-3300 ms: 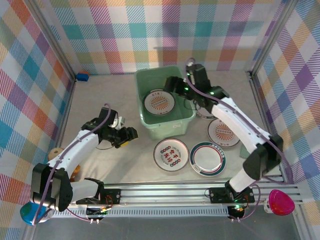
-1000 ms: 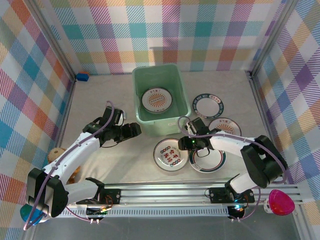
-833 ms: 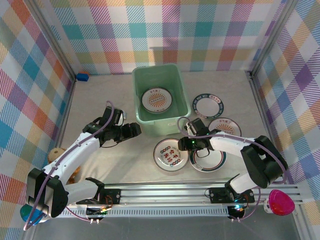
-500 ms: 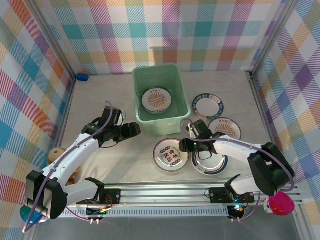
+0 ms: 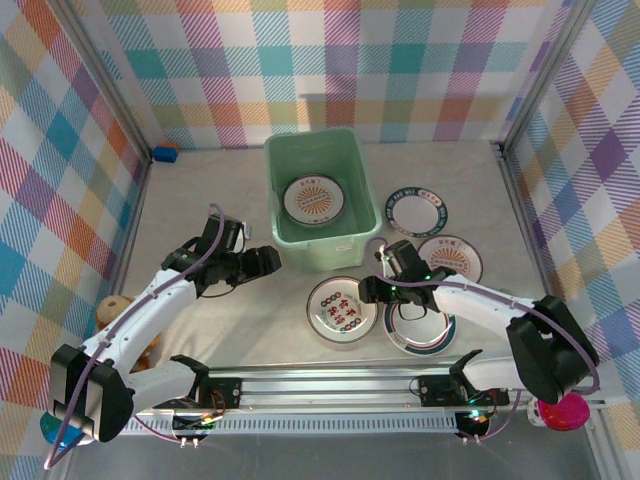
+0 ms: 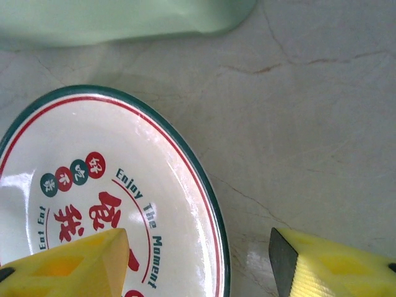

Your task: Place the plates into the plastic bin on the countertop

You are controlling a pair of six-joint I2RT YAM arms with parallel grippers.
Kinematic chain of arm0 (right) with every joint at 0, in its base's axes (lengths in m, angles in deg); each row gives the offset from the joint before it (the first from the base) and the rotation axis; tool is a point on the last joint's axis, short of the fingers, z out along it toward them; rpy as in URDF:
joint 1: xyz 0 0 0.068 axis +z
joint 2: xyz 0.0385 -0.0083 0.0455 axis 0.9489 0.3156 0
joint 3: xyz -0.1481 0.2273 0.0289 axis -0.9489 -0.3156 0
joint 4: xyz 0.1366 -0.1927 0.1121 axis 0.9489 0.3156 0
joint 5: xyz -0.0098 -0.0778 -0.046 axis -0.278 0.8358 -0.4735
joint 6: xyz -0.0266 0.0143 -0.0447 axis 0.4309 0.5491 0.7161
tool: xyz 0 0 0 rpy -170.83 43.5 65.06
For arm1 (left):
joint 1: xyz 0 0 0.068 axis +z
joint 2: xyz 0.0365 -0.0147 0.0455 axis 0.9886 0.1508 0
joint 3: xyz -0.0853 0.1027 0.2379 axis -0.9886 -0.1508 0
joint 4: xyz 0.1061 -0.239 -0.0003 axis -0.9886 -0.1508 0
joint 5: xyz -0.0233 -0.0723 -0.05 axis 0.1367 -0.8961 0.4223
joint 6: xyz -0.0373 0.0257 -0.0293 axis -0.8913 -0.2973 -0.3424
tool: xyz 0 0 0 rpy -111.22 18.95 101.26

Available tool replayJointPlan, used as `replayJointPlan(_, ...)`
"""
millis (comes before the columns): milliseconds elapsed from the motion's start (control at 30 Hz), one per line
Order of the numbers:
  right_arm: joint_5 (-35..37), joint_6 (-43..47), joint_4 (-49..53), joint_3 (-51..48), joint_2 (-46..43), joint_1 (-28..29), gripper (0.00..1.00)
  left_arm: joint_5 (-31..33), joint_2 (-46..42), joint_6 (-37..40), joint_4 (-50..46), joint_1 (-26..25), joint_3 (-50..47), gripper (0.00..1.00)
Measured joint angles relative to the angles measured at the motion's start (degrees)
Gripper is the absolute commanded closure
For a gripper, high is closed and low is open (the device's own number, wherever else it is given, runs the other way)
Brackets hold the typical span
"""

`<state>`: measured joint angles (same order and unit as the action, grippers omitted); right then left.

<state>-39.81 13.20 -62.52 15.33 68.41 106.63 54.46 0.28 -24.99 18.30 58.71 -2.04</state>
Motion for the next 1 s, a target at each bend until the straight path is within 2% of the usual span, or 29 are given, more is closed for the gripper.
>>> replayJointPlan(333, 0.52, 1.09, 0.33, 2.25, 4.74, 0.22, 0.40, -0.57, -0.04, 0.22, 0.02, 0.00, -0.39, 0.27)
replayJointPlan(700, 0.20, 1.51, 3.32, 10.99, 11.10, 3.43, 0.40, -0.52, -0.22, 1.16, -0.09, 0.28, -0.39, 0.26)
replayJointPlan(1000, 3.39, 1.51, 4.44, 9.16, 9.57, 3.74, 0.38, -0.50, -0.72, 1.33, -0.22, 0.44, -0.39, 0.26)
